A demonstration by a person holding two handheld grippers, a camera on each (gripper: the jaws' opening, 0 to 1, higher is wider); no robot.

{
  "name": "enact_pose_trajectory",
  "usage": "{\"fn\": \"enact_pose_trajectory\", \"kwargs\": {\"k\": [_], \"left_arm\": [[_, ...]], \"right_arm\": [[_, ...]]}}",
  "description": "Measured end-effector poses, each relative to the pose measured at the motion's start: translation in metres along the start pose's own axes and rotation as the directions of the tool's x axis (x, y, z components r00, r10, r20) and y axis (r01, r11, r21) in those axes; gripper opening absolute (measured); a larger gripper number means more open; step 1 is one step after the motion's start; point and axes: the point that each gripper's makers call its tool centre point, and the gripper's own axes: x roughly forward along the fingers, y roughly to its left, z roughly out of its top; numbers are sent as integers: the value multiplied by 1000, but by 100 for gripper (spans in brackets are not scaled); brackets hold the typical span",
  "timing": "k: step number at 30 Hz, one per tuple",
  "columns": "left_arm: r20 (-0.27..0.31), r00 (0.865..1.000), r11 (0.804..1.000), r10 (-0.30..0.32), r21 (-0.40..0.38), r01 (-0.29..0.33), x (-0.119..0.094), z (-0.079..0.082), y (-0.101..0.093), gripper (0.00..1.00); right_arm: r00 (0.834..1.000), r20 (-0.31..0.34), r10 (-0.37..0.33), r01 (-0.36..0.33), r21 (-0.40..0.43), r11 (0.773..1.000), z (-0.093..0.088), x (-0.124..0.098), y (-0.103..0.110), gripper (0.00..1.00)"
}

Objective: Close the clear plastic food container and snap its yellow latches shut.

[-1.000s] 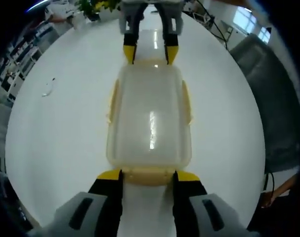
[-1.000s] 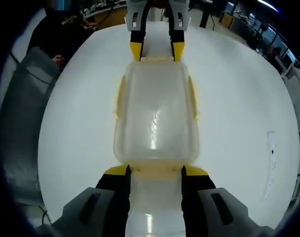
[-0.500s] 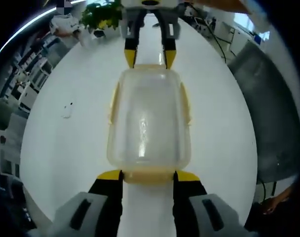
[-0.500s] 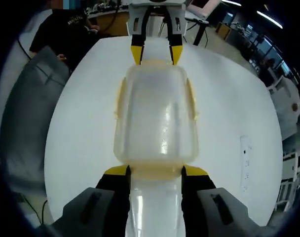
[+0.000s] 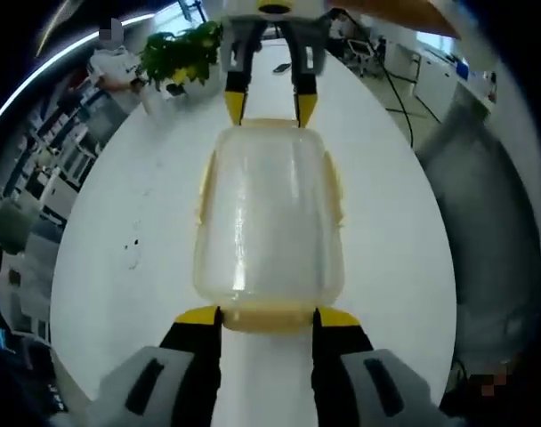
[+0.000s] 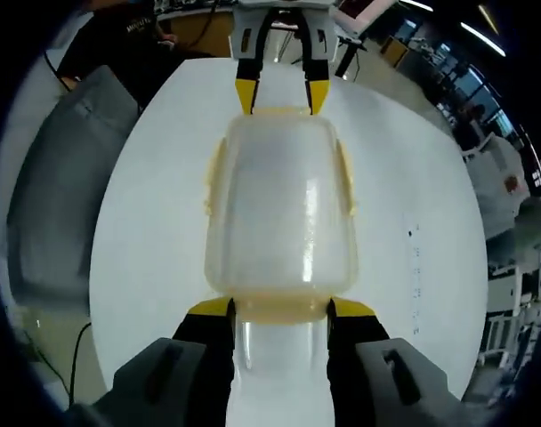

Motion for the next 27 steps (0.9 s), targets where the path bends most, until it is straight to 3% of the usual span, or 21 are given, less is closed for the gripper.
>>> {"fn": "enact_pose_trajectory", "kwargs": {"k": [6,18,24,27], "left_arm": [[31,1000,1000,-2,-1,2,19,29,-1,34],[34,999,1000,-13,-11,14,68,83,1,34],[14,1000,1000,-10,-19,10,91,100,2,34],[-1,1000,999,-22,-24,22,99,98,0,34]], "right_arm": [[1000,-26,-15,15,3,1000,-31,-11,1,37],[996,-83,-14,14,1,1000,-102,-19,-6,37],[994,-112,2,-2,0,1000,-132,-13,-12,37],[995,-102,21,-20,10,1000,-138,-6,-11,37]]}}
